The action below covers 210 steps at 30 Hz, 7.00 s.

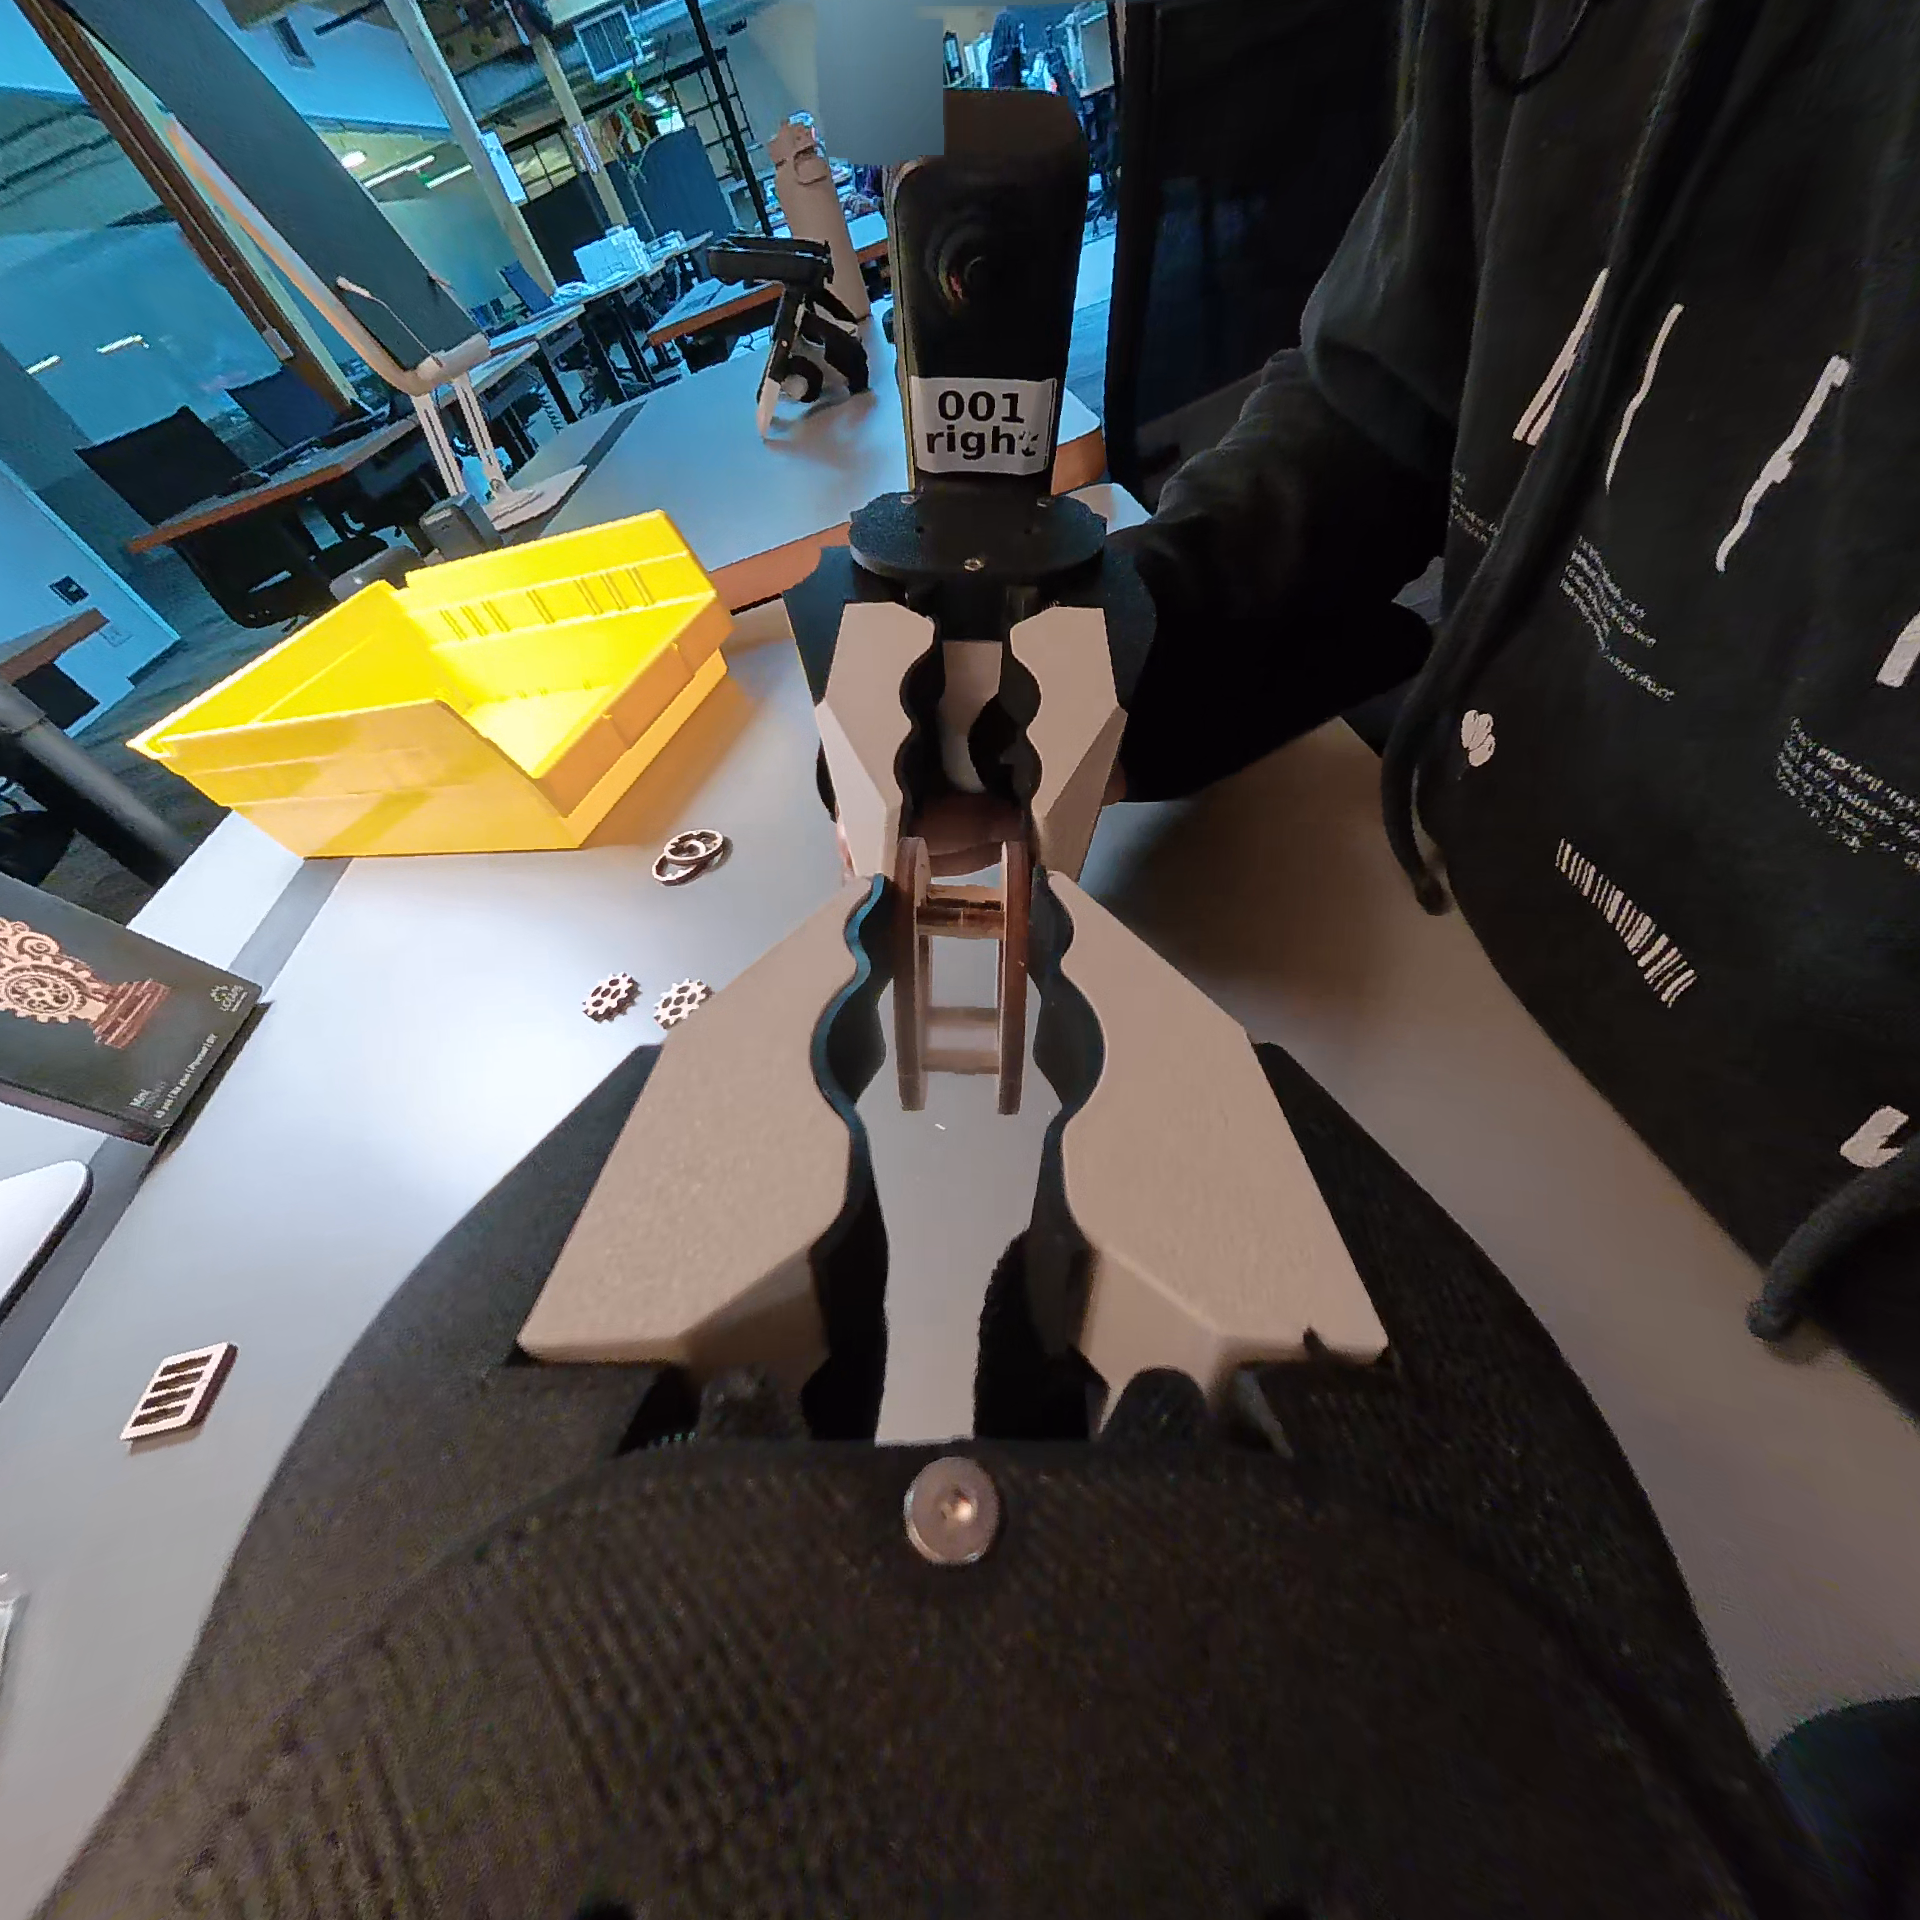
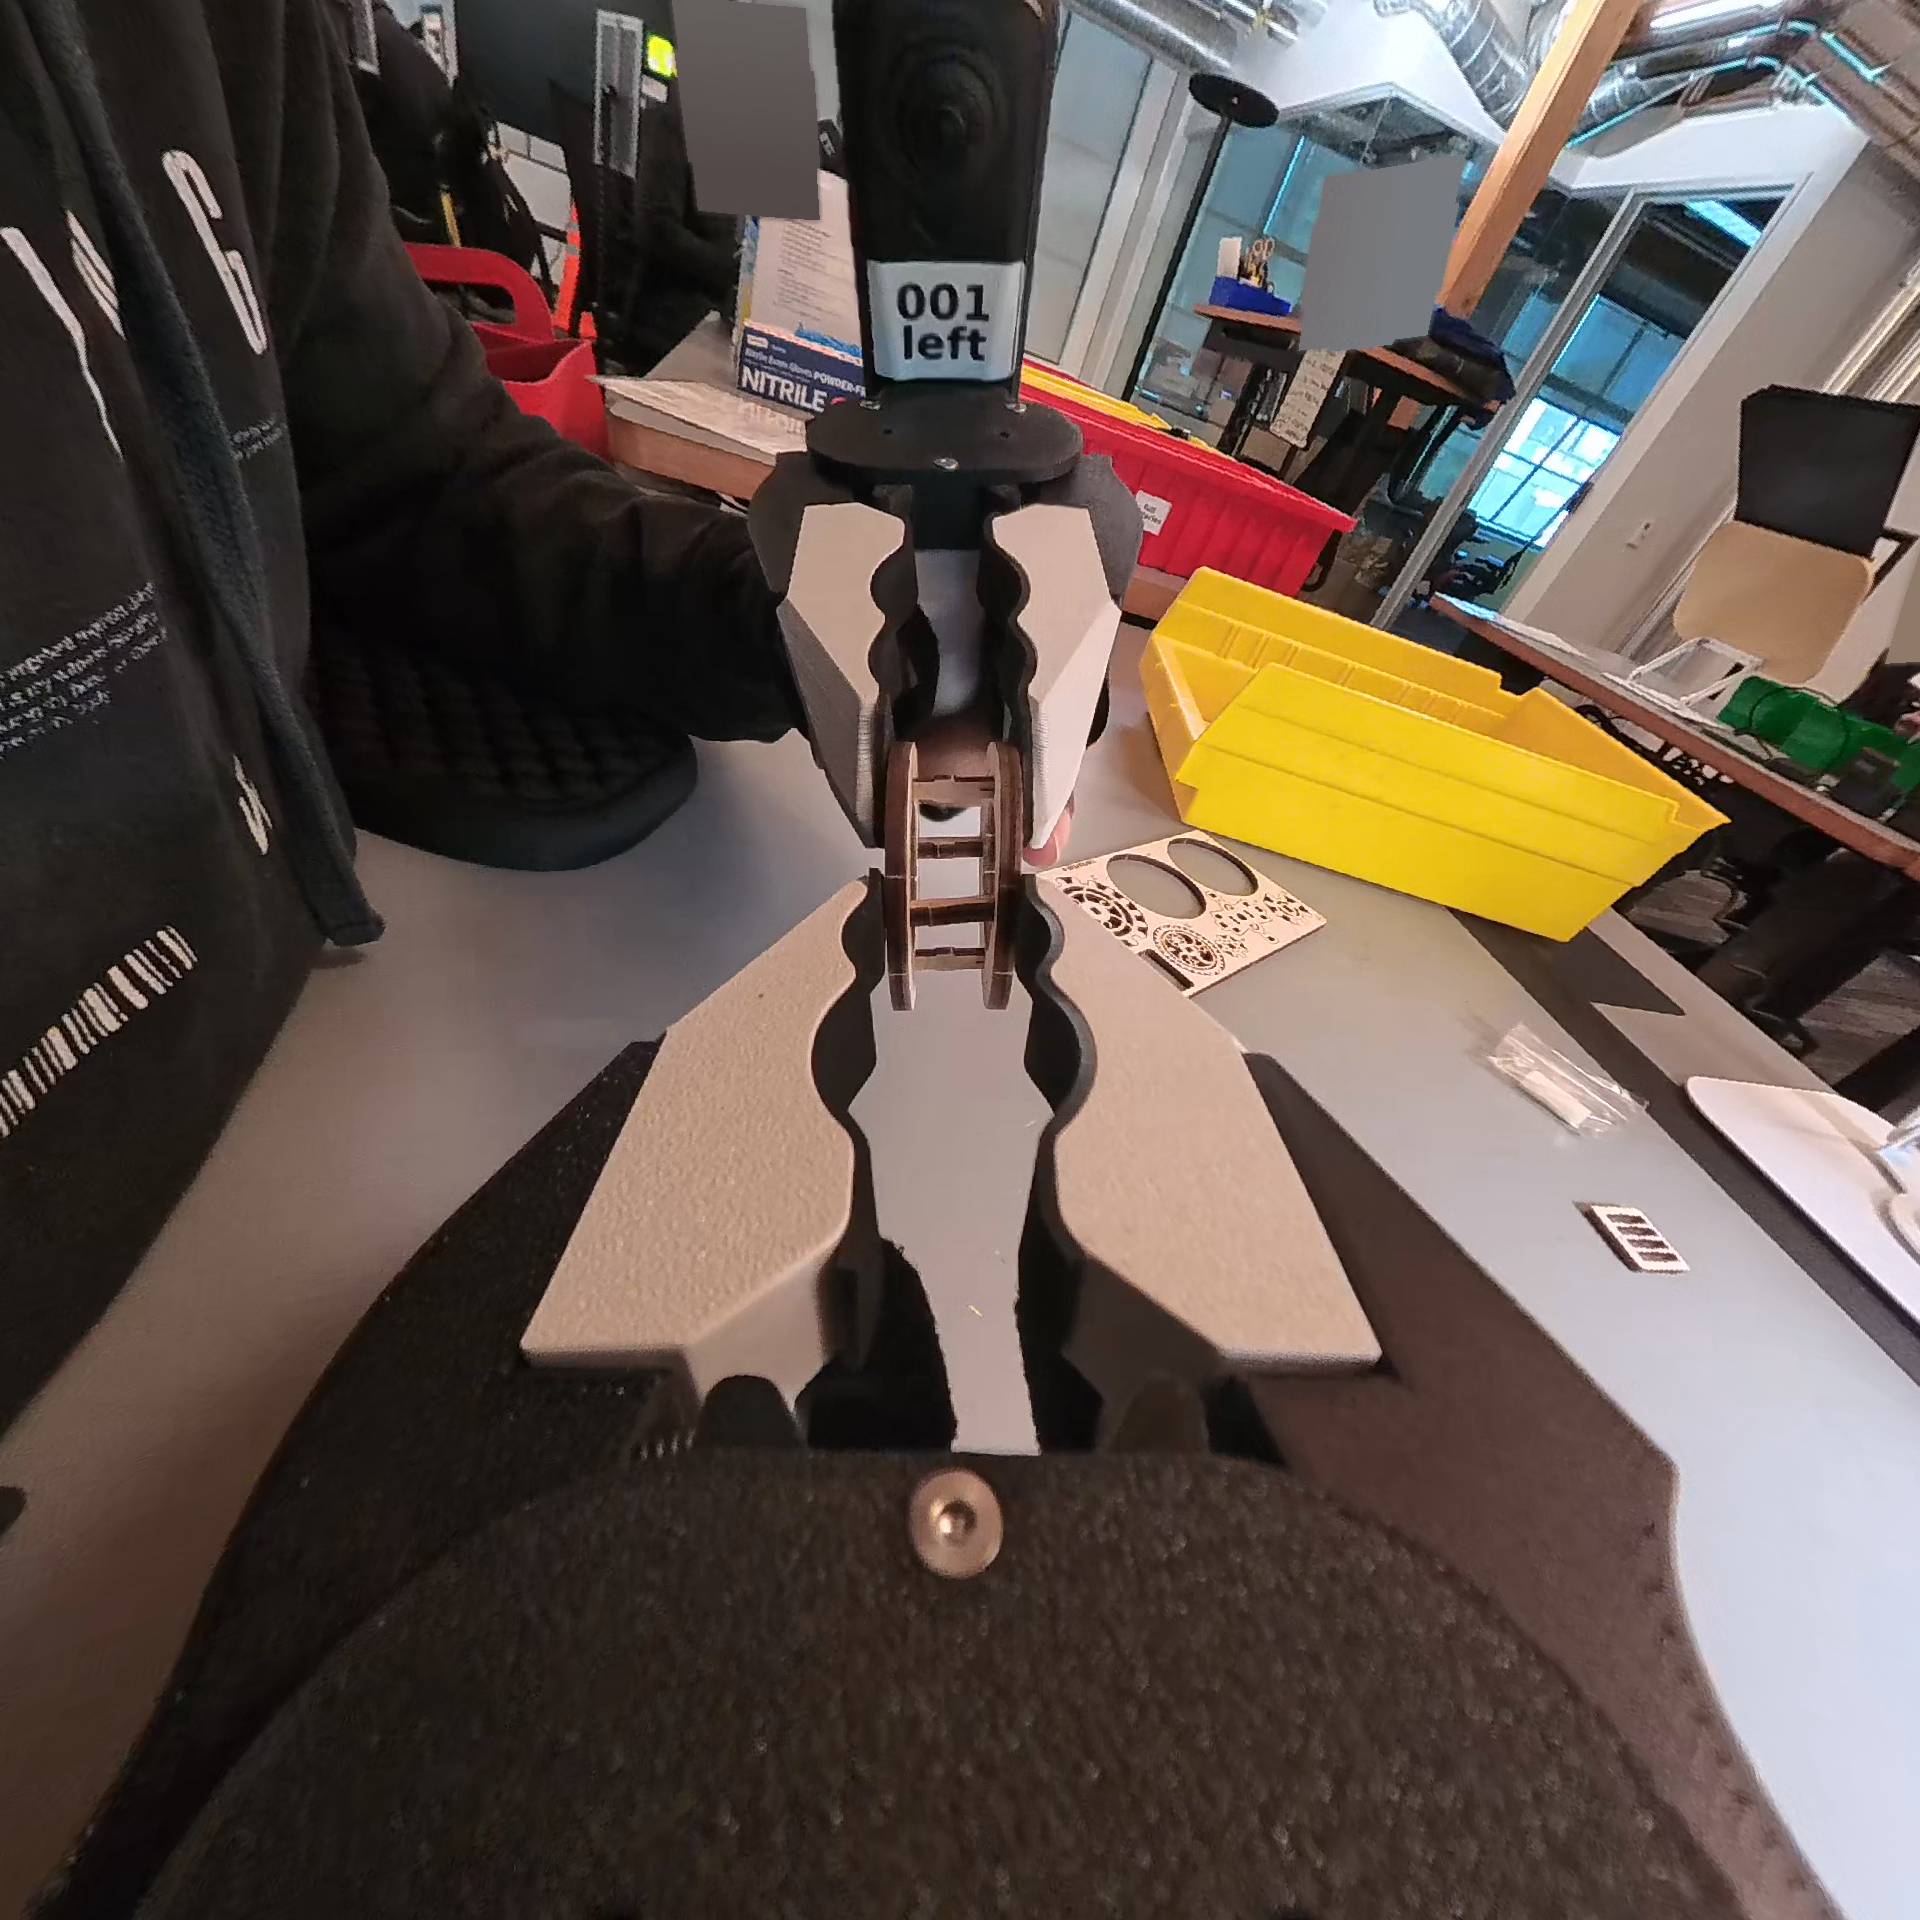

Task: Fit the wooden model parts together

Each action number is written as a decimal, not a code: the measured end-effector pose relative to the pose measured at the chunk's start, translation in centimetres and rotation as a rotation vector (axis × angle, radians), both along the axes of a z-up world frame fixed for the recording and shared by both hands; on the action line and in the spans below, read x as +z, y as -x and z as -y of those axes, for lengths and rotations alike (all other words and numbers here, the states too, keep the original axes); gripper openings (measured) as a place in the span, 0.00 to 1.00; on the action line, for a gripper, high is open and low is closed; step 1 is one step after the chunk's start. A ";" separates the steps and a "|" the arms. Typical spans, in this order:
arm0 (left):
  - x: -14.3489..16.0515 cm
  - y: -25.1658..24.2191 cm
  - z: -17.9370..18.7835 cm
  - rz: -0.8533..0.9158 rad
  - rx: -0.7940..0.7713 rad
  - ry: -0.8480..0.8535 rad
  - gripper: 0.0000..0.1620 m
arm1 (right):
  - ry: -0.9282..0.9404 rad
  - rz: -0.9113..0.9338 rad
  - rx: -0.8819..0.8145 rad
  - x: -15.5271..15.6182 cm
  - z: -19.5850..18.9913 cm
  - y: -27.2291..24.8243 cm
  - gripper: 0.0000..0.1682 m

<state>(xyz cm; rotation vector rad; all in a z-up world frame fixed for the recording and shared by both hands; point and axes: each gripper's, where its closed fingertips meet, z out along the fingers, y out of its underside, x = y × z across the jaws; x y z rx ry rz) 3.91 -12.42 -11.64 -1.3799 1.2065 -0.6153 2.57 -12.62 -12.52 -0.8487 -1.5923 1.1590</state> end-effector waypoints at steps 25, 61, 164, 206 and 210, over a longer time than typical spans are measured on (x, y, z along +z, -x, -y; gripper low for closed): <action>-1.7 -0.1 0.0 -0.063 -0.006 0.011 0.15 | -0.048 0.132 -0.035 -1.7 -0.1 0.4 0.13; -1.4 0.0 -1.7 0.184 0.035 0.365 0.15 | 0.273 0.155 0.025 -1.3 -1.5 0.3 0.15; -0.2 0.0 -1.5 0.273 -0.011 0.374 0.15 | 0.331 0.298 0.079 -0.1 -1.2 0.0 0.13; 0.5 0.0 -1.0 0.222 -0.013 0.168 0.14 | 0.117 0.219 0.064 -1.1 -0.9 0.2 0.13; 0.0 0.3 -1.0 0.167 -0.004 0.129 0.15 | 0.008 0.215 0.025 -1.3 -1.2 0.1 0.12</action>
